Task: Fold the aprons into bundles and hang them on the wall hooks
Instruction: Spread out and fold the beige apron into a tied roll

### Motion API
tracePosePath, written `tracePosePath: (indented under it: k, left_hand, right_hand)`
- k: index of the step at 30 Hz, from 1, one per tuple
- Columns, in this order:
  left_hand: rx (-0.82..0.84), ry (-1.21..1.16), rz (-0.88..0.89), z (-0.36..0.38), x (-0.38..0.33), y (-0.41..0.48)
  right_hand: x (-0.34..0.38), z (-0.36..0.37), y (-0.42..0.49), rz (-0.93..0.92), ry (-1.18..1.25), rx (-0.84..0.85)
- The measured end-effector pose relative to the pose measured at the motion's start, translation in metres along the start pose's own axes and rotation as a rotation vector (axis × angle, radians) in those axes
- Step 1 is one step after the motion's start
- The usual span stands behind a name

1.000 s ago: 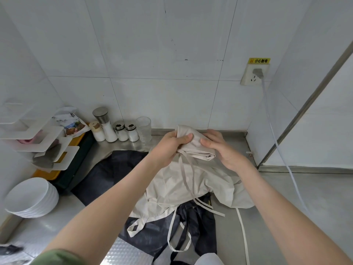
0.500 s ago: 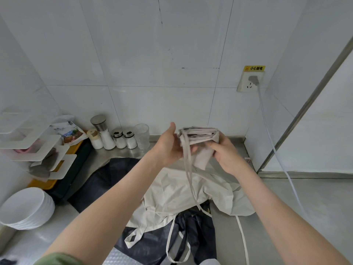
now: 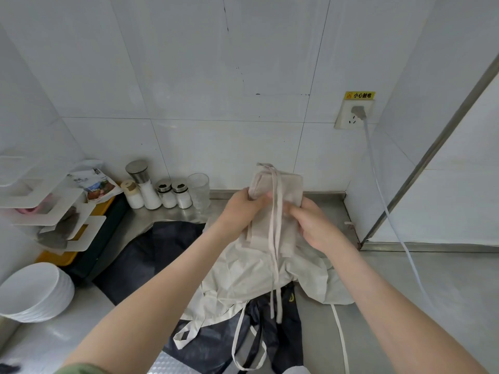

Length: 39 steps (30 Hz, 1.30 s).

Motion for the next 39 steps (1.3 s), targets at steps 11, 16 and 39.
tracePosePath:
  k: [11,16,39]
  left_hand:
    - [-0.086,0.543,0.300,0.000,0.009,-0.010]
    - [-0.010,0.606,0.545,0.005,0.007,-0.022]
    - [0.085,0.869,0.605,-0.001,0.020,-0.029]
  right_hand:
    - [0.036,0.011,-0.010,-0.344,-0.579,-0.125]
    - [0.028,0.005,-0.009,-0.196,-0.607,0.013]
    - [0.046,0.005,-0.010,-0.196,-0.792,0.113]
Point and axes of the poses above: each hand's wrist, its own y-axis towards the middle knuckle, its own z-axis out of the palm, x = y × z, the point moved 4 cm from there along y, towards the middle knuckle, and after that the axes turned 13 degrees about y, right-handed, at the moved point
